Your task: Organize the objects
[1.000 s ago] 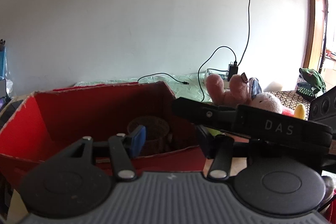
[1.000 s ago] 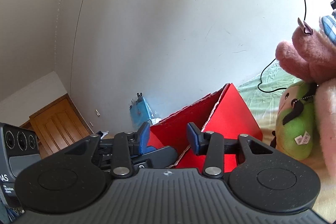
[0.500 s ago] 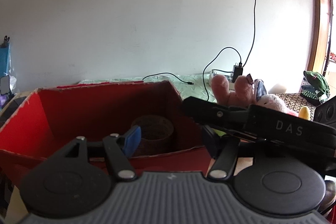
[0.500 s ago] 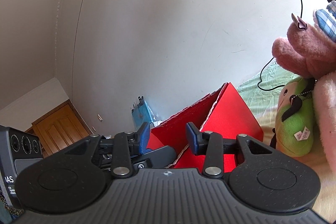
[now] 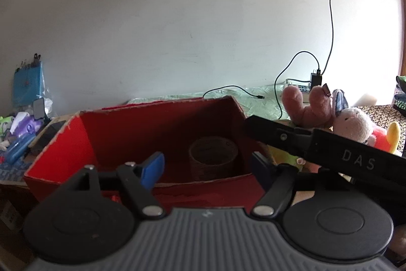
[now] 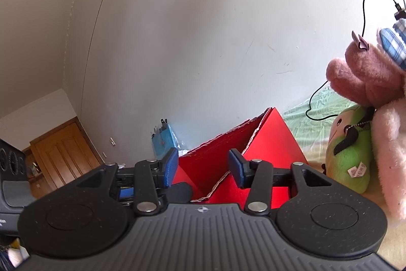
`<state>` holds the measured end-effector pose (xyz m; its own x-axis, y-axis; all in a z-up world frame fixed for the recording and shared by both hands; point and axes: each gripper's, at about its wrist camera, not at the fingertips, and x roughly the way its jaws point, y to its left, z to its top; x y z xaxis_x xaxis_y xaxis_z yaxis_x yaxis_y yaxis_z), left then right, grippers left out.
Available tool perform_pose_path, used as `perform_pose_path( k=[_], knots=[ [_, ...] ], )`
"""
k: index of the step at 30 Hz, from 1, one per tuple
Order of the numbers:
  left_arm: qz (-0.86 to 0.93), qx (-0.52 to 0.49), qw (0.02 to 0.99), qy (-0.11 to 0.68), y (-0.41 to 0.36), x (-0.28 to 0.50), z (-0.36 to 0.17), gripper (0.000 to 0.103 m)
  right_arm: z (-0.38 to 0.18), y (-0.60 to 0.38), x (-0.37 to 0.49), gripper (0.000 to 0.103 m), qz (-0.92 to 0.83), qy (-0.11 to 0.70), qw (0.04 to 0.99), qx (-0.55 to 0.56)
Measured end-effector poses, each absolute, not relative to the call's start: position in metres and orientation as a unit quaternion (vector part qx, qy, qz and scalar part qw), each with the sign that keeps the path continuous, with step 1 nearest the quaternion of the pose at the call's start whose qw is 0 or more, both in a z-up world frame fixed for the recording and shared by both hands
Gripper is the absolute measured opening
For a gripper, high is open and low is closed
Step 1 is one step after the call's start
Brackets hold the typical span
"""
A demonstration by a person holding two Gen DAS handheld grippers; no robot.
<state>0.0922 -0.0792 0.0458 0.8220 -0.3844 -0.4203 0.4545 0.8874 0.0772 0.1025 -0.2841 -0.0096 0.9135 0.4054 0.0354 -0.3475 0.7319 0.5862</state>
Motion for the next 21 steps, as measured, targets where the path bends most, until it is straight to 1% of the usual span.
perform_pose_path(
  k=[5, 21],
  knots=[
    [-0.2, 0.089, 0.953, 0.21, -0.074, 0.091, 0.045, 0.082, -0.007, -0.279, 0.099, 0.048, 0.194, 0.043, 0.938, 0.285],
    [-0.178, 0.083, 0.955, 0.224, -0.068, 0.085, 0.04, 0.083, -0.005, -0.273, 0.094, 0.05, 0.184, 0.037, 0.947, 0.26]
  ],
)
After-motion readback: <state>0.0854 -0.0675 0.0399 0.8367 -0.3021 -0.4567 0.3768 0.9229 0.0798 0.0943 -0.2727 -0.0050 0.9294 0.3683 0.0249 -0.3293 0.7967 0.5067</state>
